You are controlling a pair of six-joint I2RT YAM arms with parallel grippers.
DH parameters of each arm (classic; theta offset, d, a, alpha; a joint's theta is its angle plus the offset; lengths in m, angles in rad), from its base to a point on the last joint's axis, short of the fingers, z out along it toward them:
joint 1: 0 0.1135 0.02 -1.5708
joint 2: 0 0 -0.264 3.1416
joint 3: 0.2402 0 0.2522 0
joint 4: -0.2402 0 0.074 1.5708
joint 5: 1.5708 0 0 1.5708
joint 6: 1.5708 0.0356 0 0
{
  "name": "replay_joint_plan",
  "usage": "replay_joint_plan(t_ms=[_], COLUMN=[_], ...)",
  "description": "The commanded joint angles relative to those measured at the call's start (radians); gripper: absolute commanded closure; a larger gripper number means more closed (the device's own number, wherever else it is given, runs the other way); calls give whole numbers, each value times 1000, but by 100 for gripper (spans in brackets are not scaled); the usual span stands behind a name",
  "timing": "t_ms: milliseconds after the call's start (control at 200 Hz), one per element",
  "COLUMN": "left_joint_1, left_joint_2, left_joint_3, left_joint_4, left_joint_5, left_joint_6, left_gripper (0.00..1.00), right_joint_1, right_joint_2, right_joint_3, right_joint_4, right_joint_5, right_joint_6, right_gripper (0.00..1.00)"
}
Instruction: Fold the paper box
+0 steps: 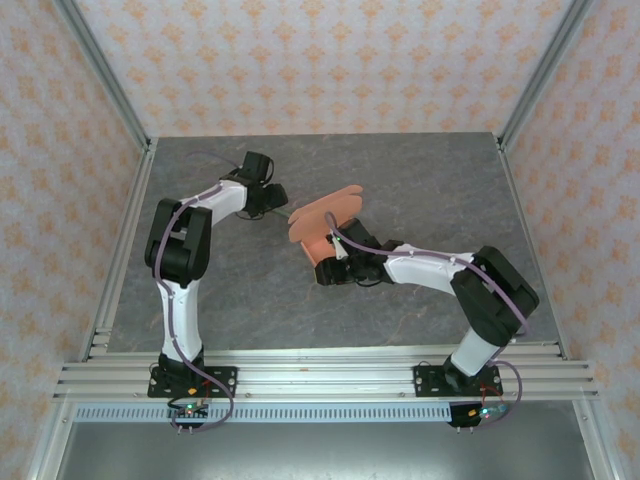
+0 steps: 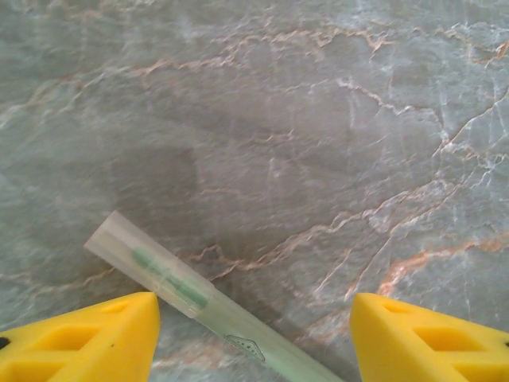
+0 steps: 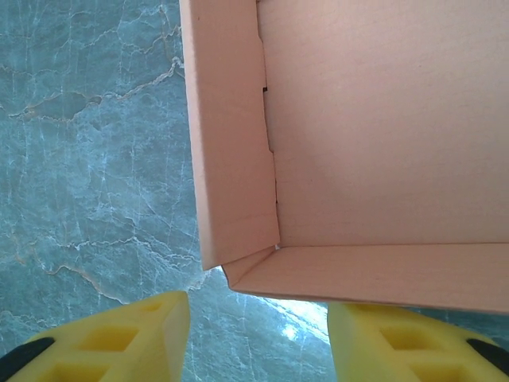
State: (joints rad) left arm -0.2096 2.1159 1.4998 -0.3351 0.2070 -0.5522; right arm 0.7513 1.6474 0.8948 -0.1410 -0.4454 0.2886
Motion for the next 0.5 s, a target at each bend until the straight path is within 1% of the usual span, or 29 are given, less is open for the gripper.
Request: replay_joint_plan(t_ms=[0, 265, 355, 495], left_joint_1=[-27, -86, -89, -88], left_joint_2=[40, 88, 83, 79], left_joint_3=[62, 128, 122, 107], left_joint_4=[-85, -252, -270, -277], left_joint_5=[-84, -221, -229, -233], left_joint_6=[12, 136, 154, 174], left_gripper=[38, 56, 64, 73], right_joint_1=[4, 3, 3, 3], right_joint_2=[-34, -64, -78, -115], right_joint_3=[15, 5, 9, 17], right_joint_4=[-24, -36, -47, -68], right_joint_5=[35, 66, 70, 81], right_joint_6=[-28, -48, -54, -60], right_gripper=[51, 50, 50, 49])
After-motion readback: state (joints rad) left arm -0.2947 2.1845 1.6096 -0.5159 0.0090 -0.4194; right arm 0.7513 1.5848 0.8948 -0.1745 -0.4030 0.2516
